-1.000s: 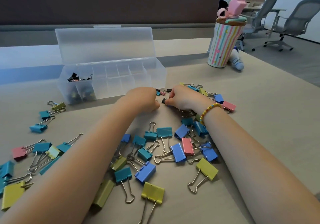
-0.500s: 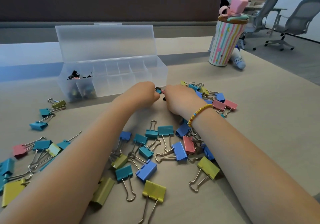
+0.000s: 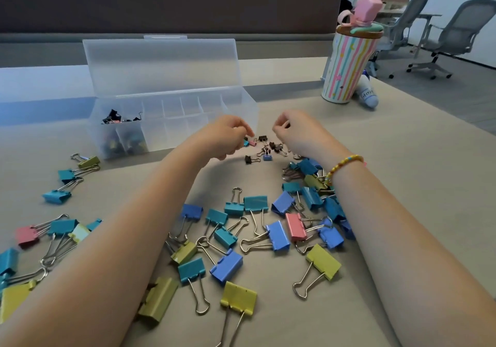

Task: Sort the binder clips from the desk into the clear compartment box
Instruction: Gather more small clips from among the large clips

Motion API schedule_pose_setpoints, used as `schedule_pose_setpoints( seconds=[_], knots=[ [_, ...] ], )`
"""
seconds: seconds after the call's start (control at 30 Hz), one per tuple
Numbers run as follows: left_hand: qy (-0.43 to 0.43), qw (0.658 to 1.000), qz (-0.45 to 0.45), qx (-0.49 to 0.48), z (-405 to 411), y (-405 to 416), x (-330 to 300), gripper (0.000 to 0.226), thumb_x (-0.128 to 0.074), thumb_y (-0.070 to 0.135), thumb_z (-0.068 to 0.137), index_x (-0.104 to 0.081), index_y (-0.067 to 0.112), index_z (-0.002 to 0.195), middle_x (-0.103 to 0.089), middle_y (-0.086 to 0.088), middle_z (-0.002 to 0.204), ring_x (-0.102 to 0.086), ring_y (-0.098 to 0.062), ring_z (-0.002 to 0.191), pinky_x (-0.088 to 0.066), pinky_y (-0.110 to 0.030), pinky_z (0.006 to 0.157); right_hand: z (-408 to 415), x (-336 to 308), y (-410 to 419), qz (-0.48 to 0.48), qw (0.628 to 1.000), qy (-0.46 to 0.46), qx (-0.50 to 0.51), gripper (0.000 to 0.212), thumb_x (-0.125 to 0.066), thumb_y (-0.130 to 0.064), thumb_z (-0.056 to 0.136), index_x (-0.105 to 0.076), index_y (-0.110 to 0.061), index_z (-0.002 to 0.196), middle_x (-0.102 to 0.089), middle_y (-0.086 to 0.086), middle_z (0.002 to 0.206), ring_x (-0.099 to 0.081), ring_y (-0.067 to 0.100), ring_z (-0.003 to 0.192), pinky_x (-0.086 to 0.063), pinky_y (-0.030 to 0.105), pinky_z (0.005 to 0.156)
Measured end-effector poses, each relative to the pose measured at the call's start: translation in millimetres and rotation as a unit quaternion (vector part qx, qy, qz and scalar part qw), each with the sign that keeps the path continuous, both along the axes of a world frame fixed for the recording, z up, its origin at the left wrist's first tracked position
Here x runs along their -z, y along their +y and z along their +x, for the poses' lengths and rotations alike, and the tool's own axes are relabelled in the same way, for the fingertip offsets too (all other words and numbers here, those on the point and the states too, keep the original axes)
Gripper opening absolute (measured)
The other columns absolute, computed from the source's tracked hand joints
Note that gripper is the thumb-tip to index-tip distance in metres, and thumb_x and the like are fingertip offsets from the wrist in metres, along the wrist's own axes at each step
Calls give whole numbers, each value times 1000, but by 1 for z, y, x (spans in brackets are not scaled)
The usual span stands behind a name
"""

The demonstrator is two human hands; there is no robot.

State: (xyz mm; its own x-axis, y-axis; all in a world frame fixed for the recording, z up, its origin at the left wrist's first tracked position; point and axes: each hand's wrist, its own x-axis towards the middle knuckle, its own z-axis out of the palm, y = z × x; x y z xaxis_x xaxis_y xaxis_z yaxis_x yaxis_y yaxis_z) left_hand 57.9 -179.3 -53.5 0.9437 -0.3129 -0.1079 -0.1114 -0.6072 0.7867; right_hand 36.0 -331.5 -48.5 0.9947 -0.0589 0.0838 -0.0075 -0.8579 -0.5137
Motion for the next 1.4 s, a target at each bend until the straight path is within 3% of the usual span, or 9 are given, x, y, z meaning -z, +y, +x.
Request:
schedule_pose_setpoints(
  seconds=[0.1, 0.2, 0.33, 0.5, 0.8, 0.9, 1.0, 1.07, 1.4],
  knots=[
    [-115, 976, 173, 65, 0, 1, 4, 21, -42, 23, 97, -58, 18, 110, -61, -6, 105, -47, -16, 82, -37, -25, 72, 0, 1, -12, -22, 998, 50, -26, 16, -57, -29, 91, -56, -20, 104, -56, 3, 117, -50, 16, 96, -36, 25, 74],
    [-162, 944, 266, 111, -4, 3, 4, 33, -53, 35, 92, -52, 18, 120, -57, -3, 119, -43, -13, 90, -34, -24, 78, -2, 3, -10, -58, 993, 84, -63, 32, -63, -32, 88, -53, -22, 117, -54, 3, 123, -45, 14, 96, -37, 27, 79],
    [-192, 926, 297, 130, -5, 1, 12, 35, -57, 37, 89, -50, 19, 119, -58, -4, 118, -49, -20, 99, -36, -27, 78, -5, 5, -2, -122, 984, 97, -91, 39, -60, -31, 90, -48, -24, 127, -52, 3, 128, -47, 17, 103, -38, 26, 81],
    [-197, 915, 323, 139, -5, -4, 16, 30, -50, 34, 93, -52, 13, 114, -59, -8, 114, -52, -24, 103, -37, -30, 79, -7, 7, 1, -123, 984, 89, -98, 32, -56, -30, 92, -50, -23, 123, -53, 4, 123, -44, 14, 94, -38, 26, 76],
    [-220, 882, 393, 136, -8, -3, 13, 29, -42, 27, 94, -56, 4, 106, -52, -7, 80, -47, -25, 78, -42, -31, 72, -3, 12, 2, -191, 977, 78, -59, 34, -53, -41, 92, -49, -14, 113, -57, 9, 115, -47, 20, 91, -39, 29, 74],
    [-230, 880, 395, 127, -9, -3, 13, 28, -39, 25, 95, -52, 7, 112, -58, -11, 93, -52, -28, 87, -40, -32, 72, -3, 12, 2, -191, 977, 74, -62, 36, -53, -42, 92, -49, -15, 116, -57, 9, 118, -50, 23, 98, -39, 30, 75],
    [-232, 889, 380, 103, -5, -2, 15, 13, -38, 21, 94, -45, 9, 94, -41, -2, 68, -44, -25, 75, -34, -30, 65, -5, 9, 0, -172, 978, 86, -81, 37, -53, -34, 93, -46, -20, 126, -53, 6, 128, -50, 22, 111, -37, 27, 79],
    [-205, 905, 362, 89, -1, -2, 17, 12, -39, 19, 92, -43, 8, 88, -38, -2, 65, -42, -23, 71, -33, -30, 62, -5, 8, -1, -178, 976, 89, -89, 35, -50, -27, 96, -45, -22, 130, -52, 5, 130, -50, 22, 113, -37, 26, 79],
    [-142, 970, 194, 42, 2, -1, 7, 14, -42, 20, 93, -47, 8, 87, -48, -14, 83, -39, -23, 74, -26, -30, 57, -7, 10, 18, -327, 941, 50, -67, 22, -43, -7, 94, -45, -8, 116, -58, 13, 106, -44, 24, 79, -35, 32, 65]
  ],
)
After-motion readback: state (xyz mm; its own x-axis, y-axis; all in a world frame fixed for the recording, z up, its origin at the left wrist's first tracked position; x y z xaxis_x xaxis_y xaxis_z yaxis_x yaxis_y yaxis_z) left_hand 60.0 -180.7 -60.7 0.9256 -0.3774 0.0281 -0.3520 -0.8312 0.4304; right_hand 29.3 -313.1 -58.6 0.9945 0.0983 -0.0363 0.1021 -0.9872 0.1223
